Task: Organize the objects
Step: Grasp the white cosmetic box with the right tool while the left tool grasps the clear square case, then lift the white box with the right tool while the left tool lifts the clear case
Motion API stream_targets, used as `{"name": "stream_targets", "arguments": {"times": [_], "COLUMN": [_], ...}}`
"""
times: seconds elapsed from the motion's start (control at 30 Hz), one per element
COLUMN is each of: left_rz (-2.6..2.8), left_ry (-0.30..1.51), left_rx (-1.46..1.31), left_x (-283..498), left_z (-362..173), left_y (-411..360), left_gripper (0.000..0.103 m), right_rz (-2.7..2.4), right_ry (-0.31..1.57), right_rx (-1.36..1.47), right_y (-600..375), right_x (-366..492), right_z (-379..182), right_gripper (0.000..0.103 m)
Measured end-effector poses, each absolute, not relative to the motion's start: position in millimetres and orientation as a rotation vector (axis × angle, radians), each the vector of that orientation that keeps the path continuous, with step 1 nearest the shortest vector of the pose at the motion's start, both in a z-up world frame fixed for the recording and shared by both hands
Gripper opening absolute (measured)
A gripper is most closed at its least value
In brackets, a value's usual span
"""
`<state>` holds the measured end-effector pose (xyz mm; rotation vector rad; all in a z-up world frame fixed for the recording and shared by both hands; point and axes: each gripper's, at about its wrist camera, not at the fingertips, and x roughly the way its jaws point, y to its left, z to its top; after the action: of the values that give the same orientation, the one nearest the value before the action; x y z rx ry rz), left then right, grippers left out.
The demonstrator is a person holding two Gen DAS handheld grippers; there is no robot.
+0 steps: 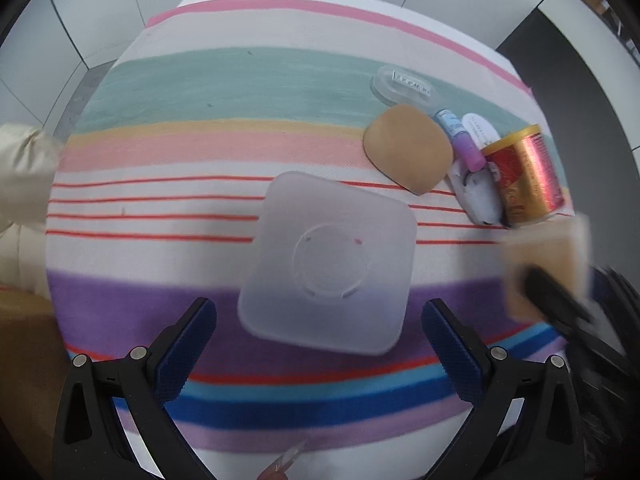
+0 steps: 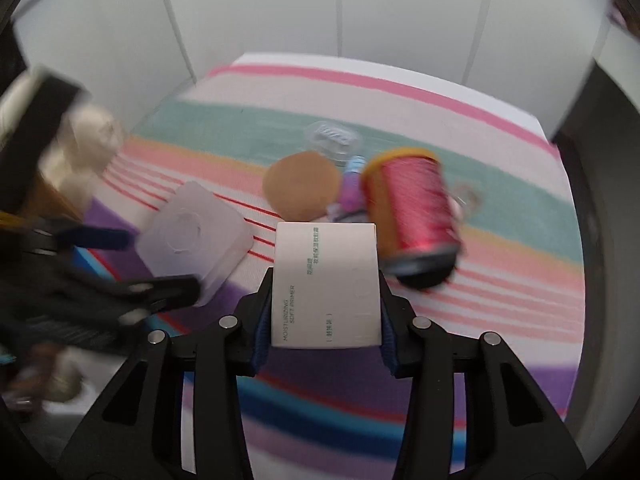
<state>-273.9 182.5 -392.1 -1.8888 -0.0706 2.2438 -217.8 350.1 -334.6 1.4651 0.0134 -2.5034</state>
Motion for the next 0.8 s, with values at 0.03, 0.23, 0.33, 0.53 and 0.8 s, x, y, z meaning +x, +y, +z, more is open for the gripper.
{"name": "stream_targets", "arguments": {"times": [0.03, 0.23, 0.33, 0.53, 0.8], "left_rz": [2.234, 2.290, 2.317, 2.346, 2.383], "left_ry": [-0.065, 0.118, 0.143, 0.052, 0.060], "left_rx": [-1.888, -1.866, -1.806, -1.800, -1.829], "left_x": [-277, -284, -284, -284, -288], "left_z": [-396, -403, -399, -391, -359], "left_y": [187, 208, 215, 210, 204], "left_gripper": [0.102, 0.093, 0.083, 0.082, 0.082], "right_rz": [-2.519, -2.602, -2.619, -2.618, -2.638], "right_ry": [-0.003, -0.078, -0.054, -0.071, -0.050], "right_rx": [1.467, 1.510, 1.566, 1.619, 1.665], "right_y": [354, 382, 390, 394, 398], "right_x": [-216, -213, -215, -221, -224], "right_z": [-330, -313, -318, -320, -304], "right_gripper": [0.045, 0.045, 0.045, 0.045, 0.045]}}
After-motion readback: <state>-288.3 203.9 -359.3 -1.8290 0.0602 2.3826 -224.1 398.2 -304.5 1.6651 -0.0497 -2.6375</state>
